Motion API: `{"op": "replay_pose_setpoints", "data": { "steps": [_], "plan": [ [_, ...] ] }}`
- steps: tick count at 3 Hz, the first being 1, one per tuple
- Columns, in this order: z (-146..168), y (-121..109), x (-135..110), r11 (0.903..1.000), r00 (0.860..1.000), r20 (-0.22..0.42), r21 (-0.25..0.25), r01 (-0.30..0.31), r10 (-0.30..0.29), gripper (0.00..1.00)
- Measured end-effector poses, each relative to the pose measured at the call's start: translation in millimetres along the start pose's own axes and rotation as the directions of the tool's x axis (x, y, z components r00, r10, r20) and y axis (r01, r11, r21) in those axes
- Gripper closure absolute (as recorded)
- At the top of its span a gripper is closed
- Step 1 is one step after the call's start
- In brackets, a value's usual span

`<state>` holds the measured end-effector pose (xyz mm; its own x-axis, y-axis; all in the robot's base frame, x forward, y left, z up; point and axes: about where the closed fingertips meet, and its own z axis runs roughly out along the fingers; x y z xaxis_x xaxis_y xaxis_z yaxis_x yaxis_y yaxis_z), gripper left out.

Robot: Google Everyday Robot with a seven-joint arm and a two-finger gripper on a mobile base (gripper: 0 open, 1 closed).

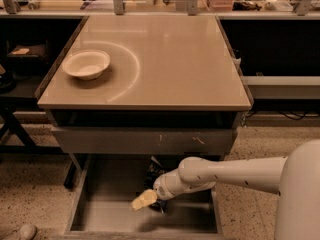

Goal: Place blue plastic bottle into middle drawer

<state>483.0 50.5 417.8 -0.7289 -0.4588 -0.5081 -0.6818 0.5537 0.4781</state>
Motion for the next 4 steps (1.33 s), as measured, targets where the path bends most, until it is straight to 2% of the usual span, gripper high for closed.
{"op": "replay_pose_setpoints", "data": {
  "steps": [1,2,3,4],
  "plan": [
    [-27,14,-2,0.9989,1.0,0.014,0.046,-0.009,0.008,0.0],
    [-72,39,7,0.9842,0.994,0.047,0.144,-0.103,0.097,0.0],
    [-103,54,26,0.9389,0.971,0.065,0.248,-0.238,0.229,0.0],
    [-147,38,34,0.8193,0.899,0.195,0.37,-0.438,0.392,0.0]
  ]
}}
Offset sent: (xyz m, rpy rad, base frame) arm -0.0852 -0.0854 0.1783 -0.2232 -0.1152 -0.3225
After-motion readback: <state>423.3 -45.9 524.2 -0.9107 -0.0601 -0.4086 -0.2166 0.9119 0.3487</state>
